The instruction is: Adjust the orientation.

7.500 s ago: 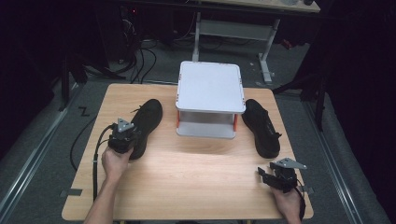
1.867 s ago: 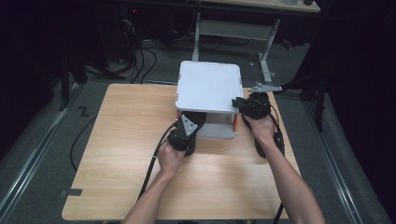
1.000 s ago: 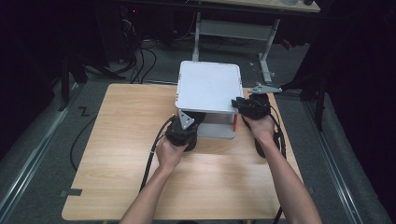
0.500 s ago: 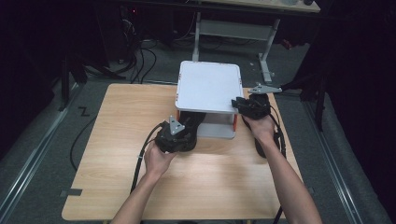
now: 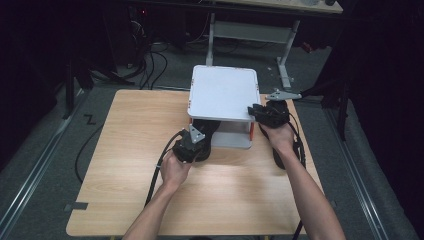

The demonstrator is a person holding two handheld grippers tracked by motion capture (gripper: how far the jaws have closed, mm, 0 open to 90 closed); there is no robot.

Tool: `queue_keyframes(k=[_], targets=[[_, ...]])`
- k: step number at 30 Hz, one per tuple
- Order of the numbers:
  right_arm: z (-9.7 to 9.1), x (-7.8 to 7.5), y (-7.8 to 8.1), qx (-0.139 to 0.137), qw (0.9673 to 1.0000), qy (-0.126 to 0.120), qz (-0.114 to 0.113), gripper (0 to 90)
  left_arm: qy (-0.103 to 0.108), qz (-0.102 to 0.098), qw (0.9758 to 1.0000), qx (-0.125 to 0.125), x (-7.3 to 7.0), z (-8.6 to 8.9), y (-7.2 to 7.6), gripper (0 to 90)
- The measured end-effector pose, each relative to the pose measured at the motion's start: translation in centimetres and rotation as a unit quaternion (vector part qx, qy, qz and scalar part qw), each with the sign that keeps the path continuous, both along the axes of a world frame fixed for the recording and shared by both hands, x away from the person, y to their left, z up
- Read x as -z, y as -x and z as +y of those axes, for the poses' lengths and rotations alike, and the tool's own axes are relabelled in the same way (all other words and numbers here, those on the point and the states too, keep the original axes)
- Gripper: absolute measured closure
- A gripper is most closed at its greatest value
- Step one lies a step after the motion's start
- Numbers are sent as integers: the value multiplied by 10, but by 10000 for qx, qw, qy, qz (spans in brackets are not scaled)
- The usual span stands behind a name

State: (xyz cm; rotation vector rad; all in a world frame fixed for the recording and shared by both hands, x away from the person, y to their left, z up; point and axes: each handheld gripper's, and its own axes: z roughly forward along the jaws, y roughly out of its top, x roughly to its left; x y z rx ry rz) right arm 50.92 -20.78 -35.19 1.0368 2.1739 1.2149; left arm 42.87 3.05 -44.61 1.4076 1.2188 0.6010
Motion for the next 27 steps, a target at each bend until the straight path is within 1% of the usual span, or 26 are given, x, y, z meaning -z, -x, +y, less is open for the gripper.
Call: queue_keyframes(k=[6, 10, 13, 14, 17, 19, 21, 24, 26, 27], targets=[[0, 0, 0, -3, 10000, -7, -5, 699, 152, -59, 9995, -256, 1, -7, -12, 793], [0, 0, 0, -6, 10000, 3, -7, 699, 144, -97, 9991, -399, 2, -13, -21, 793], [0, 0, 0, 1, 10000, -13, -5, 708, 189, -110, 9983, -536, 3, -16, -30, 793], [0, 0, 0, 11, 10000, -18, -3, 709, 244, -134, 9978, -594, 3, -17, -34, 793], [0, 0, -1, -18, 10000, 0, 9, 711, 319, -164, 9968, -717, 4, -18, -40, 794], [0, 0, -1, -26, 10000, 10, 11, 712, 231, -191, 9965, -775, 5, -20, -44, 794], [-1, 0, 0, -17, 10000, -18, 4, 713, 268, -160, 9960, -839, 5, -21, -48, 794], [0, 0, -1, -5, 10000, -2, 16, 713, 180, -181, 9958, -882, 6, -22, -52, 794], [1, -1, -1, 3, 10000, 41, 13, 714, 247, -130, 9959, -857, 5, -20, -53, 792], [0, -1, -2, -13, 10000, -4, 34, 714, 261, -124, 9960, -850, 5, -20, -54, 792]])
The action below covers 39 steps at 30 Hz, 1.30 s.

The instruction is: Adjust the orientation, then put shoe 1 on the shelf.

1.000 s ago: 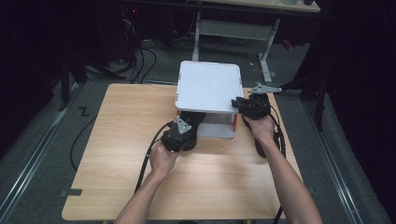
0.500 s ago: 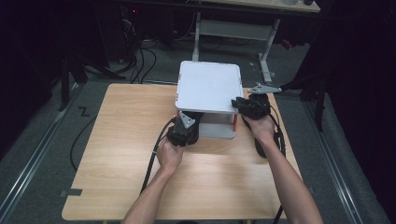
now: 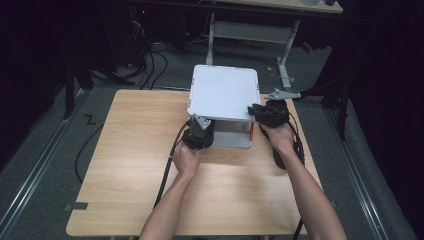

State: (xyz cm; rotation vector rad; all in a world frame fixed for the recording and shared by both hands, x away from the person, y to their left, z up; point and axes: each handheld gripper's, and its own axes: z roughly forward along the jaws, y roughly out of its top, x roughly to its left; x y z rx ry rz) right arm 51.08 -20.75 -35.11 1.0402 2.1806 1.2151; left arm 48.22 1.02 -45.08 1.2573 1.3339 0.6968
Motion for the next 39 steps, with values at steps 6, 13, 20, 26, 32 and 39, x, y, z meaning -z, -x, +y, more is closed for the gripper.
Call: queue_keyframes(k=[6, 13, 20, 26, 32, 39], targets=[[0, 0, 1, -21, 10000, 36, -51, 716, 14, 22, 9999, 116, -1, 2, 1, 774], [-1, 1, 1, -25, 10000, 3, -49, 715, 218, 118, 9990, 384, -9, 12, 7, 614], [-1, 1, 1, -24, 10000, -5, -49, 712, 293, 57, 9983, 498, -16, 28, 19, 465], [-3, 1, 1, 76, 10000, -51, -16, 647, 494, 35, 9974, 529, -18, 48, 36, 432], [-4, 0, 1, 123, 9999, -42, 23, 595, 653, 70, 9964, 529, -16, 70, 53, 417], [-8, -4, 10, 98, 9999, -40, -14, 558, 660, 256, 9970, 307, 3, 101, 68, 407]])
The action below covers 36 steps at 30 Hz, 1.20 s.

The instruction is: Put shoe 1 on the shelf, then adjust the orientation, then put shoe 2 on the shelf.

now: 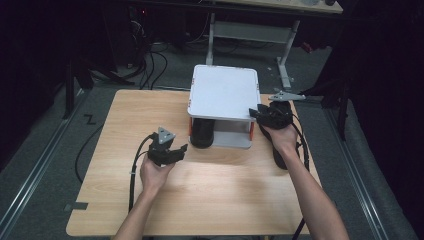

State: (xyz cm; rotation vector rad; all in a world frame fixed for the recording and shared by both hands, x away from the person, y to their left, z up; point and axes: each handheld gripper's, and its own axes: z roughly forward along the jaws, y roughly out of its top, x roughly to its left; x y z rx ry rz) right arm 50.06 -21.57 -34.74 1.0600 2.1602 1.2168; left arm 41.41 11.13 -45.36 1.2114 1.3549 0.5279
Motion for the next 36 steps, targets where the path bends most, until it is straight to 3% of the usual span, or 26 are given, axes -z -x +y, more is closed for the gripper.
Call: queue_keyframes(k=[3, 14, 20, 25, 26, 30, 36], targets=[[-5, -2, 9, -16, 9998, -154, -114, 555, 49, 146, 9998, -135, 10, 14, 4, 405], [-37, 2, 50, 43, 9991, -338, -271, 522, -185, 465, 9973, -539, 40, 45, 16, 398], [-61, 17, 69, 282, 9991, -160, -278, 494, -283, 531, 9962, -622, 49, 54, 19, 390], [-82, 34, 74, 625, 9979, -6, -191, 479, -394, 605, 9951, -669, 61, 57, 22, 386], [-86, 37, 74, 705, 9974, 25, -176, 475, -382, 526, 9956, -677, 63, 57, 23, 378], [-101, 49, 71, 1049, 9944, 72, -88, 457, -385, 510, 9954, -711, 64, 58, 25, 372], [-110, 66, 64, 1216, 9924, 188, 87, 421, -364, 520, 9952, -747, 64, 57, 25, 350]])
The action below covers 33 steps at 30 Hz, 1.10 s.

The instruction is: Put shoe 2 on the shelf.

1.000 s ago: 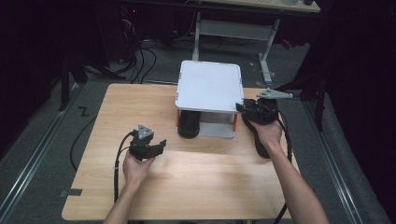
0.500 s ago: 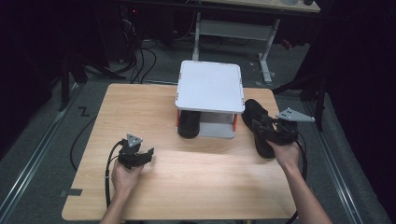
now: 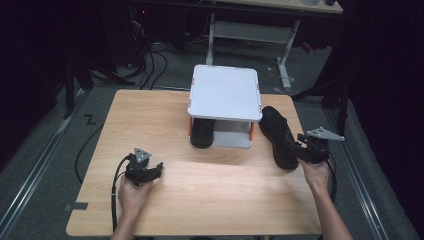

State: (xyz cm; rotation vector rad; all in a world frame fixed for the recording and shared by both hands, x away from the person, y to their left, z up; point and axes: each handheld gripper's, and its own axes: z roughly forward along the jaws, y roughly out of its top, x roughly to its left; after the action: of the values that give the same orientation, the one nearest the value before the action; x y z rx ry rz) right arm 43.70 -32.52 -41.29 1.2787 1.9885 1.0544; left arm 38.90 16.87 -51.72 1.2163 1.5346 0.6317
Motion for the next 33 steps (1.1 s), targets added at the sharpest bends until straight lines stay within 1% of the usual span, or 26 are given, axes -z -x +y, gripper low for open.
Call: queue_keyframes(k=[2, 7, 10, 12, 13, 14, 17, 18, 19, 20, 21, 22, 23, 28, 33], targets=[[0, 5, -4, 29, 10000, 65, 68, 416, -1, 2, 10000, 4, 0, 0, 0, 346], [1, 16, -15, 76, 9997, 118, 211, 408, -1, 2, 10000, 5, 0, 0, 0, 345], [4, 26, -23, 49, 9989, 229, 399, 412, -1, 3, 10000, 4, 0, 0, 0, 345], [7, 34, -29, 13, 9977, 324, 601, 400, 0, 2, 10000, 3, 0, 0, 0, 345], [8, 38, -31, 16, 9975, 358, 612, 409, 0, 2, 10000, 3, 0, 0, 0, 345], [9, 39, -31, 35, 9977, 360, 574, 424, 0, 2, 10000, 3, 0, 0, 0, 344], [12, 41, -32, 7, 9975, 480, 512, 514, 1, 2, 10000, 2, 0, 0, 0, 345], [12, 41, -32, -76, 9976, 444, 528, 660, -4, 1, 10000, 2, 0, 0, 0, 344], [12, 42, -33, -238, 9975, 336, 581, 687, -2, 3, 10000, 2, 0, 0, 0, 344], [13, 42, -32, -253, 9972, 456, 543, 717, -4, 2, 10000, -1, 0, 0, 0, 344], [15, 42, -32, -278, 9968, 534, 528, 773, -3, 3, 10000, -1, 0, 0, 0, 344], [14, 42, -33, -430, 9963, 469, 582, 840, -4, 2, 10000, -2, 0, 0, 0, 344], [14, 42, -33, -488, 9962, 383, 608, 849, 0, 2, 10000, -2, 0, 0, 0, 345], [15, 42, -35, -571, 9956, 339, 661, 859, -1, 3, 10000, -12, 0, 0, 0, 344], [19, 41, -33, -598, 9954, 518, 540, 863, -2, 2, 10000, -16, 0, 0, 0, 344]])
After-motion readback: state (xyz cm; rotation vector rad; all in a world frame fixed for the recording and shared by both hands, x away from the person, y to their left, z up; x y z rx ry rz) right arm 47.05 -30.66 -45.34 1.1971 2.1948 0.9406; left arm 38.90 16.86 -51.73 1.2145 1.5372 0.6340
